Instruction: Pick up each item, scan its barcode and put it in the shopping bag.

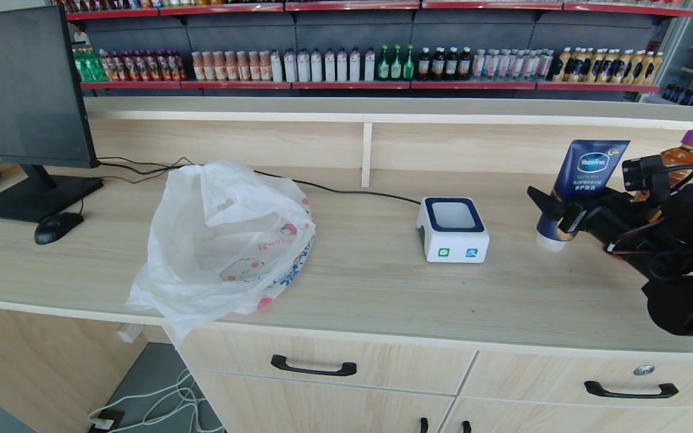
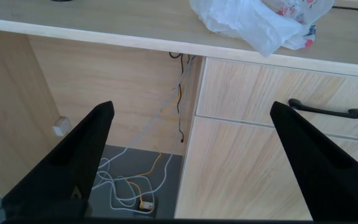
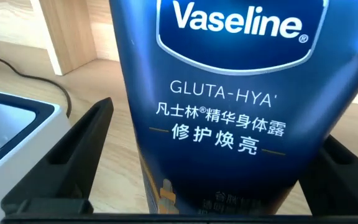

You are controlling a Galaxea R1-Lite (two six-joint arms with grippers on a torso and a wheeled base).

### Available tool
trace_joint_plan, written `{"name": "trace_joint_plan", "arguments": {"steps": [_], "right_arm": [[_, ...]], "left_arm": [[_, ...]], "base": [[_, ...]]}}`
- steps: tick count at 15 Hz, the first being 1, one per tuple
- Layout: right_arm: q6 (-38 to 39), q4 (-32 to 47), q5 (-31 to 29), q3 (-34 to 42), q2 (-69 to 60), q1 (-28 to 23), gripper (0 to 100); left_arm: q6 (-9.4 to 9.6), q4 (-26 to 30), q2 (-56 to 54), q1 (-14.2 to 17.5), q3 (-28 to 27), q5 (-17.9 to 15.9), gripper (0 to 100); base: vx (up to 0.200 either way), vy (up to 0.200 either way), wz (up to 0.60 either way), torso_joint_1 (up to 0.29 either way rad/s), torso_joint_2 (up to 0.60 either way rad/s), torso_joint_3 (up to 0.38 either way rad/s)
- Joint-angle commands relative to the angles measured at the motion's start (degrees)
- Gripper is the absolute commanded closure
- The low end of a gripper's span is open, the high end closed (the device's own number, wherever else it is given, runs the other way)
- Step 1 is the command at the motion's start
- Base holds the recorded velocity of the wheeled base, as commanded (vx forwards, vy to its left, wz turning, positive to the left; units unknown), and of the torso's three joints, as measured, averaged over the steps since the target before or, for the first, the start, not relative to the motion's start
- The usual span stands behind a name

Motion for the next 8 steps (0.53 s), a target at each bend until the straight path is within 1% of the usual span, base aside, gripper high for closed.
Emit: {"name": "trace_joint_plan", "arguments": {"steps": [1,8], "right_arm": [[-0.3,0.0,0.4,-0.6,0.7,0.1,0],[-0.9,0.0,3.6,-2.6,2.2,0.1,0]], "left_arm": [[-0.01,0.0,0.0,0.0,0.0,0.0,0],[-0.01,0.0,0.0,0.0,0.0,0.0,0]], "base": [[0.000,0.000,0.00,0.000,0.00,0.000],[0.000,0.000,0.00,0.000,0.00,0.000]]}}
